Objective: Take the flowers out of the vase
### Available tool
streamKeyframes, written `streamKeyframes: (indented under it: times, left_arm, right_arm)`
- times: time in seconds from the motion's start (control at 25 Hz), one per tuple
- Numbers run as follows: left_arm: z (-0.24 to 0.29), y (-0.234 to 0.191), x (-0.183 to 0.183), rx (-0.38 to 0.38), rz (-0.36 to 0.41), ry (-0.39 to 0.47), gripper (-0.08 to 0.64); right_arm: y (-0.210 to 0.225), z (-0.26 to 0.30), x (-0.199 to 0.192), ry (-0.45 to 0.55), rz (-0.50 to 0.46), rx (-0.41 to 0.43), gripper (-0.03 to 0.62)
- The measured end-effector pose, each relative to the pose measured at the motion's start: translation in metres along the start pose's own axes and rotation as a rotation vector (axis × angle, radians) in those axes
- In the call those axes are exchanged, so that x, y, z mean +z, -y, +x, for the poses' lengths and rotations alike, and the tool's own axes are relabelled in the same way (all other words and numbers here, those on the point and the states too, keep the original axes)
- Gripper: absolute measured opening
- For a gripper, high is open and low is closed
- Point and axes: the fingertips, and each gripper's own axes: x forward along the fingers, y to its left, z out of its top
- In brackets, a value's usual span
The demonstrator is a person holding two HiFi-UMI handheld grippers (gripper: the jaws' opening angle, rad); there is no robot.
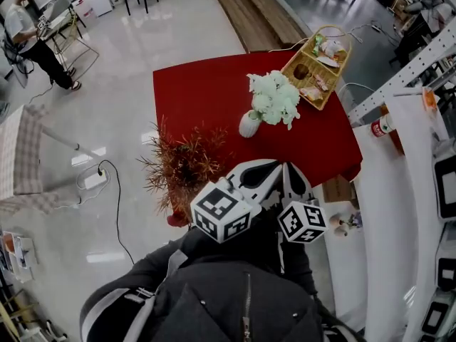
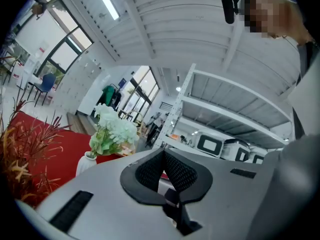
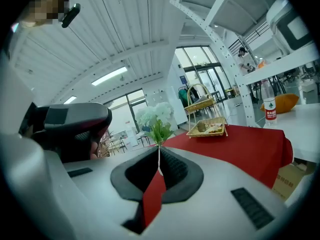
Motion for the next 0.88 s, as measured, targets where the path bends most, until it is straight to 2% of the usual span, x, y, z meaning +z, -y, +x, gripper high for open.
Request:
streamKeyframes:
  times: [0.24,0.48,0.52,0.56,0.6,0.68,0.88]
  left_arm:
    - [0.001,-0.014,0.008,0.069,0.001,0.029,0.009]
    - [0.008,-0.033,0.014,0.179,-0.003,0.055,0.009]
    - [0.010,-0.037,0.013,0.203,-0.003,0.056,0.009]
    - [0.011,-0.040,0.012,0.226,-0.004,0.055,0.009]
    - [0.013,-0.043,0.011,0.247,-0.005,0.056,0.009]
    - [0.015,-0.047,0.011,0.283,-0.001,0.059,0.009]
    - [0.017,-0.059,0.008,0.376,0.010,0.068,0.009]
  right_arm:
    - [-0.005,0.035,0.005,-0.024,-0.039,0.080,0.014]
    - [-0.004,0.065,0.012,-0.030,-0.060,0.176,0.015]
    - [-0.004,0.070,0.012,-0.037,-0.056,0.192,0.037]
    - [-0.004,0.076,0.011,-0.046,-0.050,0.210,0.147]
    - [-0.003,0.081,0.010,-0.055,-0.044,0.226,0.211]
    - [-0.001,0.090,0.008,-0.066,-0.039,0.242,0.239]
    - [0.007,0.112,0.008,-0.072,-0.057,0.278,0.247]
